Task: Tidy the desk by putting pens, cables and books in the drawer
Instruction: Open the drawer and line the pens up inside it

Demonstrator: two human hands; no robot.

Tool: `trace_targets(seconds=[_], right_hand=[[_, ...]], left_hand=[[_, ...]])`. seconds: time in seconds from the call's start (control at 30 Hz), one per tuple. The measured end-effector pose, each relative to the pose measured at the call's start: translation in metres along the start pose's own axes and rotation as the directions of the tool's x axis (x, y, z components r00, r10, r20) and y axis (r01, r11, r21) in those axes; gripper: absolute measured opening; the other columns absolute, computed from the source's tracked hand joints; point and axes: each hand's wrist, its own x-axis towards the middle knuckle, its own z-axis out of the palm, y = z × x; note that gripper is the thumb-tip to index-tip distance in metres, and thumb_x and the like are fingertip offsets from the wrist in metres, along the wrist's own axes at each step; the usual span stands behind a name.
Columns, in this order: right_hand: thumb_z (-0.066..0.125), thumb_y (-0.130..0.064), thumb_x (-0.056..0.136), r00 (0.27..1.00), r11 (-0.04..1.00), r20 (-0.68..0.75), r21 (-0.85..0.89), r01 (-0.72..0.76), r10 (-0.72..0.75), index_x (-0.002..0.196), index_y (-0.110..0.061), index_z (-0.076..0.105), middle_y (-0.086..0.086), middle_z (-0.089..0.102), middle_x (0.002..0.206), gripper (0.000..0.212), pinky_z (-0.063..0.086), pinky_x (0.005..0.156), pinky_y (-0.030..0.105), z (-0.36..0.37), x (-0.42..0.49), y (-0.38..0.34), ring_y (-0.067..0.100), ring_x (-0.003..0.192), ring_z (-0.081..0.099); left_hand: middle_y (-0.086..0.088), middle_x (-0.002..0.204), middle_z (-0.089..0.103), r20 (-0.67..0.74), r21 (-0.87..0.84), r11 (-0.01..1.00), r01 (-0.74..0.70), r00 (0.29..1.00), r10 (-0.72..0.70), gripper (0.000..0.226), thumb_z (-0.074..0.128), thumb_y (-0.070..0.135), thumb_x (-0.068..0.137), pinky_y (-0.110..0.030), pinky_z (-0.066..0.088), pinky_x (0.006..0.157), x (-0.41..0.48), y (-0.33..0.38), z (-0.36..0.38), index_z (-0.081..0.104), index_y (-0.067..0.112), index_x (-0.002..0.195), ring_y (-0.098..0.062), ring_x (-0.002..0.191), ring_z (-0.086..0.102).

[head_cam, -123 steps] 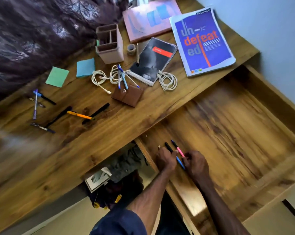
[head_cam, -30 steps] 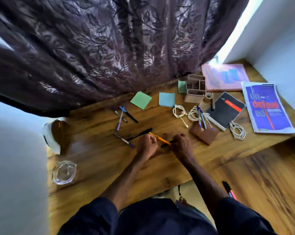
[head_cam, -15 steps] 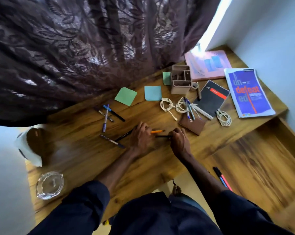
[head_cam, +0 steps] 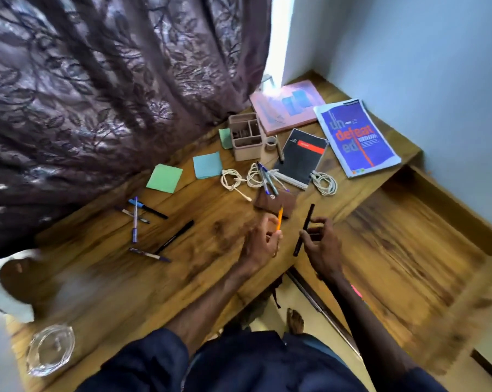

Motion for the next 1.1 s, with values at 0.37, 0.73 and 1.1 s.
trace_targets(seconds=[0.37,0.73,1.1], right_hand=[[0.053,0.003,0.099,0.994,0.957,-0.031,0.276,-0.092,0.104,0.121,-0.015,0.071,0.009,0.071,0.100,0.034,0.059,0.078,0.045,-0.141,-0.014,0.101,0.019,0.083,0.068],[0.072,-0.027,0.090,0.996,0.945,-0.051,-0.315,-0.091,0.079,0.107,-0.019,0.078,0.003,0.073,0.093,0.020,0.045,0.073,0.027,-0.187,0.016,0.225,0.015,0.082,0.060],[0.075,-0.024,0.086,0.975,0.897,0.126,-0.426,-0.115,0.185,0.104,-0.014,0.080,0.007,0.075,0.100,0.021,0.052,0.081,0.033,-0.164,0.028,0.263,0.024,0.086,0.067]], left_hand=[[0.006,0.097,0.073,0.339,-0.132,0.991,-0.001,0.940,0.046,0.035,0.051,0.003,0.093,-0.034,0.061,0.082,-0.015,0.064,0.142,0.070,0.026,0.112,-0.013,0.089,0.072],[-0.003,0.060,0.062,0.212,-0.048,0.913,0.405,0.898,-0.386,0.050,0.070,0.053,0.082,-0.048,0.061,0.061,0.002,0.043,0.281,0.069,0.004,0.074,-0.020,0.056,0.067],[-0.009,0.096,0.077,-0.043,0.159,0.683,0.713,0.696,-0.717,0.040,0.089,0.040,0.067,-0.031,0.059,0.075,0.021,0.005,0.336,0.078,0.009,0.089,-0.025,0.092,0.074]])
